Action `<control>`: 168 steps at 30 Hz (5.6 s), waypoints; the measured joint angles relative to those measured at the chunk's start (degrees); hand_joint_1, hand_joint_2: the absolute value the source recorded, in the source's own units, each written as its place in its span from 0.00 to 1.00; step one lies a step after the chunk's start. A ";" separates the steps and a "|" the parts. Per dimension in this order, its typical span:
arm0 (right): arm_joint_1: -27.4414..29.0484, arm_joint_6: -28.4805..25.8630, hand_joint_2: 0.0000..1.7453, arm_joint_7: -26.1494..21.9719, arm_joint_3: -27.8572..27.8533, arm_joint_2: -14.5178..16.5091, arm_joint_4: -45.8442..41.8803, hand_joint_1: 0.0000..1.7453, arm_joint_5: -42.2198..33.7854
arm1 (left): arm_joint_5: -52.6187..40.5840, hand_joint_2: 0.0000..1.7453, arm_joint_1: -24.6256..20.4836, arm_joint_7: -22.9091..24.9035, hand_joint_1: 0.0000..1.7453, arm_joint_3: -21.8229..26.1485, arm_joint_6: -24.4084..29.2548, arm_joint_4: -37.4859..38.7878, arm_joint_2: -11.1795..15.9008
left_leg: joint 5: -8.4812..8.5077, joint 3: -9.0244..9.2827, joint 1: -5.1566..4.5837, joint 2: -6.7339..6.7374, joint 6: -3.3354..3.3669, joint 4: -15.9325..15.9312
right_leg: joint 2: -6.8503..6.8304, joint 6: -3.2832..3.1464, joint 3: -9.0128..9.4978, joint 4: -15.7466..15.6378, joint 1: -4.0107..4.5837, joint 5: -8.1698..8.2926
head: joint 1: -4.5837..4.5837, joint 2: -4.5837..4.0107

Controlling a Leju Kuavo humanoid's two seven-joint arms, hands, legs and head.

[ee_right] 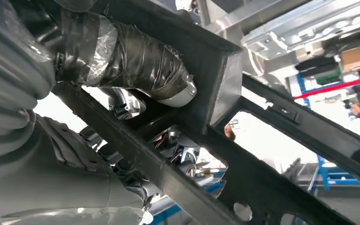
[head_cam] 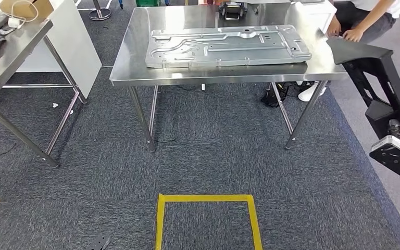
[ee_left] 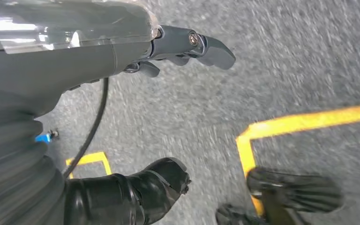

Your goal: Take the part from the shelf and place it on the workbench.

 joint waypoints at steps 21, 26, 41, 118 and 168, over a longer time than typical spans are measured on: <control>-43.42 16.23 1.00 1.36 27.14 -4.33 22.66 1.00 10.92 | -1.95 1.00 -1.56 0.37 0.00 -0.08 0.09 -0.05 0.11 | -2.21 6.28 0.81 0.27 -3.07 10.52 | -0.08 -0.71 -12.53 2.90 -0.60 8.91 | -0.21 0.01; -48.66 16.01 1.00 1.22 33.37 -2.99 26.79 1.00 10.99 | -2.01 1.00 -1.11 0.37 0.00 -0.10 0.04 -0.03 -0.06 | -11.97 -3.22 2.39 1.01 -4.75 13.98 | -0.44 -0.66 -5.88 1.27 -0.66 4.75 | -0.32 0.00; -61.90 17.56 1.00 0.54 49.22 3.67 34.48 1.00 11.19 | -1.67 1.00 -2.38 -0.20 0.00 -0.15 0.06 -0.03 -0.62 | 2.80 0.63 1.38 0.30 -0.73 -0.78 | 0.51 1.70 -12.39 18.29 0.11 -5.57 | -0.16 0.00; -63.32 14.46 1.00 -1.13 67.37 17.49 44.66 1.00 9.89 | -2.68 1.00 -1.64 0.76 0.00 -0.17 -0.93 0.05 -0.02 | 1.56 1.23 2.96 0.93 -4.34 -0.42 | -1.74 -0.95 -9.52 5.38 -0.81 7.05 | -1.34 0.00; -59.74 16.07 1.00 0.27 68.78 14.63 44.77 1.00 9.11 | -3.09 1.00 -1.08 0.44 0.00 -0.23 -1.91 0.14 1.56 | 3.36 -0.12 2.07 1.41 -1.90 2.33 | 0.92 -0.67 -6.63 3.13 0.04 2.66 | -1.06 0.00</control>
